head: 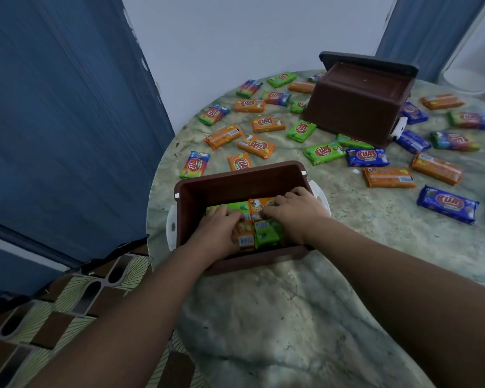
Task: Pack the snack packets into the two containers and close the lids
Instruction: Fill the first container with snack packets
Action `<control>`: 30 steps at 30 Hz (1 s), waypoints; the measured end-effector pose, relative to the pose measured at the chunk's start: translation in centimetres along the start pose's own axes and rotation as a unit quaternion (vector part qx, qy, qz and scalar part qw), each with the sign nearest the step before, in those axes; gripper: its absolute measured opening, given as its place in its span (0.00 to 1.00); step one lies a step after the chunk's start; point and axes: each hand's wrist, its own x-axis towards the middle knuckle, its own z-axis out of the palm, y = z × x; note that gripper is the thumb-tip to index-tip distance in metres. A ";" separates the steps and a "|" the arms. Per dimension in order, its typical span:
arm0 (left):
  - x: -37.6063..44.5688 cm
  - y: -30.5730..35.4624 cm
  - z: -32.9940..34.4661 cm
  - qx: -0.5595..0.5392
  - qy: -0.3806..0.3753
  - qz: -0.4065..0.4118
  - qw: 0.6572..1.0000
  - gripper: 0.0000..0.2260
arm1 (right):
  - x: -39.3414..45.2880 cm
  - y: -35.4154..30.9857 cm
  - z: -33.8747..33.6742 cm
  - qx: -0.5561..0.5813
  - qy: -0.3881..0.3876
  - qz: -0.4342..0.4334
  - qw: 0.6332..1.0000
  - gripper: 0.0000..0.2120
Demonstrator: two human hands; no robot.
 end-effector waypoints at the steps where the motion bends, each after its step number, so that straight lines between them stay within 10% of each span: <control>1: -0.1 0.0 0.0 -0.006 0.002 0.003 1.000 0.31 | 0.1 0.0 0.1 0.000 0.005 0.001 1.000 0.29; 22: -0.3 0.3 -0.4 -0.003 0.004 0.020 1.000 0.22 | -0.3 -0.5 -0.8 0.071 0.018 0.028 0.997 0.32; 30: -1.6 -1.5 -4.4 0.017 0.256 -0.044 0.965 0.16 | -0.4 1.3 -1.9 0.235 0.198 0.293 0.905 0.29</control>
